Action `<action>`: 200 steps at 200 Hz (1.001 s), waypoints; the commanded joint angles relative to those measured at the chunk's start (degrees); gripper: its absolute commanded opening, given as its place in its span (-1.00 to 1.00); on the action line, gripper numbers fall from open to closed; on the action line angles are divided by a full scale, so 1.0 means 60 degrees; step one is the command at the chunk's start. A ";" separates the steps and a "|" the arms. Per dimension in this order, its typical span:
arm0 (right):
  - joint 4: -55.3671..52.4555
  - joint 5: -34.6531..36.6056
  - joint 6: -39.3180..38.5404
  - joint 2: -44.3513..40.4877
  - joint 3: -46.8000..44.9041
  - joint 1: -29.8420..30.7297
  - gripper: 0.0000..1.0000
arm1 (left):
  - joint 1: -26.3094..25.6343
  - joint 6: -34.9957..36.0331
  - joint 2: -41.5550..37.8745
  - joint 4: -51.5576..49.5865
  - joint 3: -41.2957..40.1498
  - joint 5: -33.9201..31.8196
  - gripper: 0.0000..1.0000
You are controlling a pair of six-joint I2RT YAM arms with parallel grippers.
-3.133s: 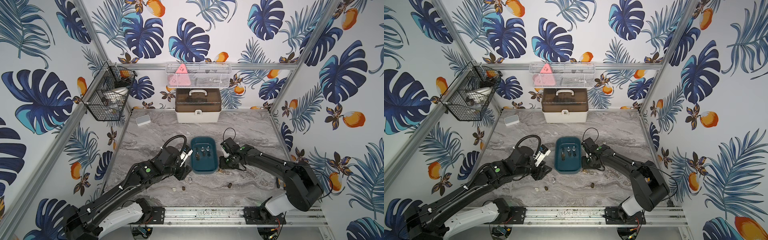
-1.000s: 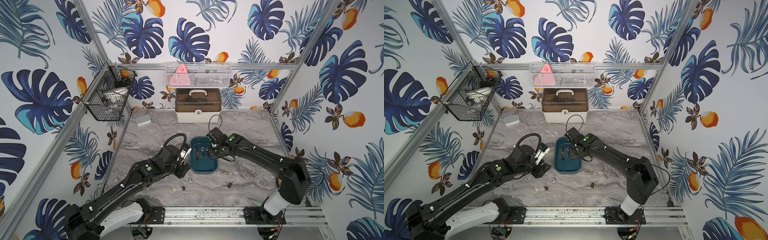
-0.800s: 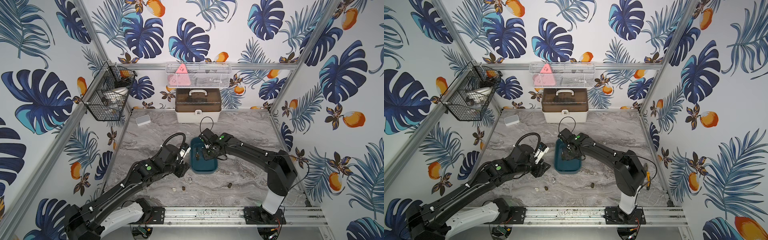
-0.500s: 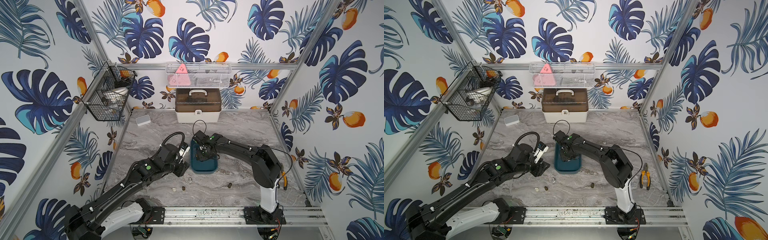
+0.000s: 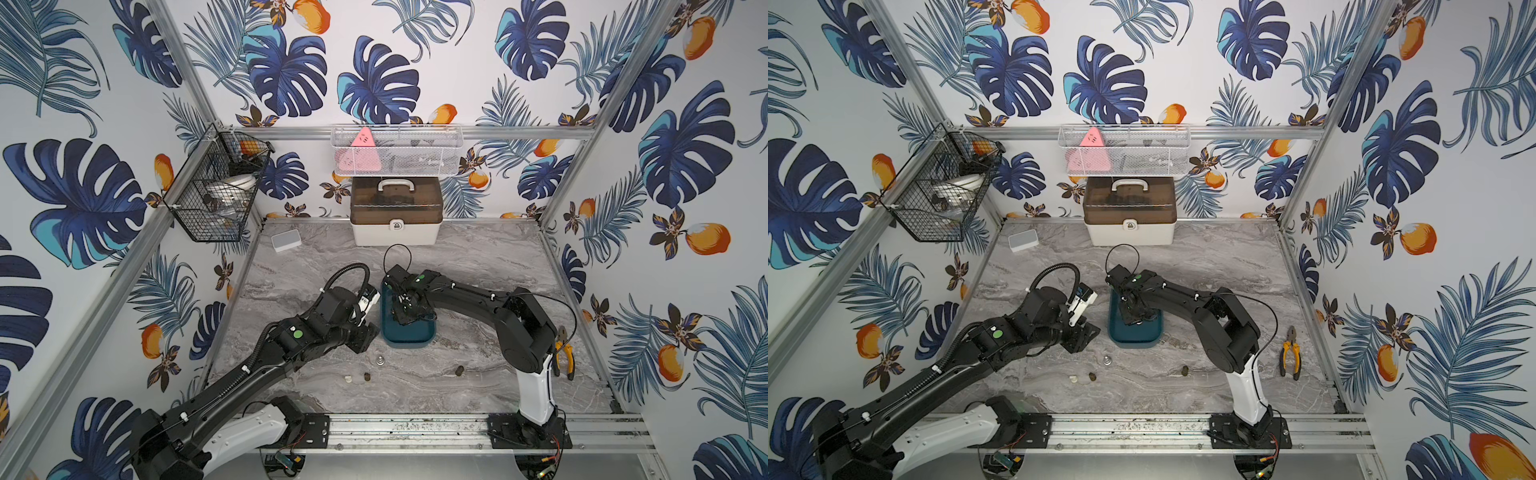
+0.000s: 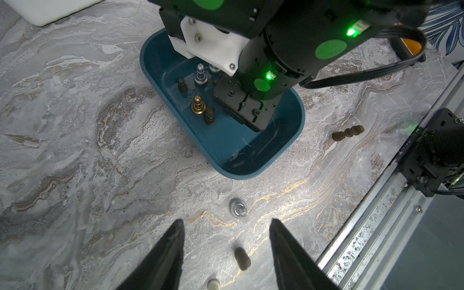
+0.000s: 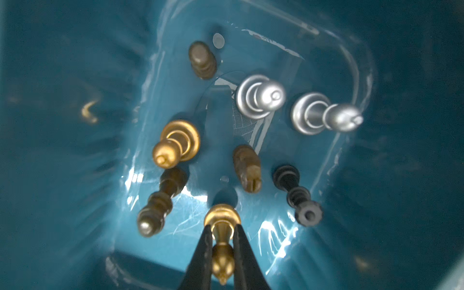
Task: Put the chess pieces into the storage box
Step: Place the chess piece in the storage box.
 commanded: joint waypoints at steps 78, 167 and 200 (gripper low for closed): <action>0.0399 0.0281 0.0030 0.0316 0.0009 0.0022 -0.71 | 0.0019 0.0176 -0.0044 0.0017 0.0082 0.0057 0.17; 0.0140 0.0430 0.0030 -0.0139 0.0173 0.0097 -0.34 | 0.0023 0.0188 -0.0062 0.0026 0.0074 0.0057 0.17; -0.0332 0.0479 0.0131 -0.0582 0.0403 0.0154 -0.24 | 0.0020 0.0178 -0.0018 0.0015 0.0089 0.0070 0.17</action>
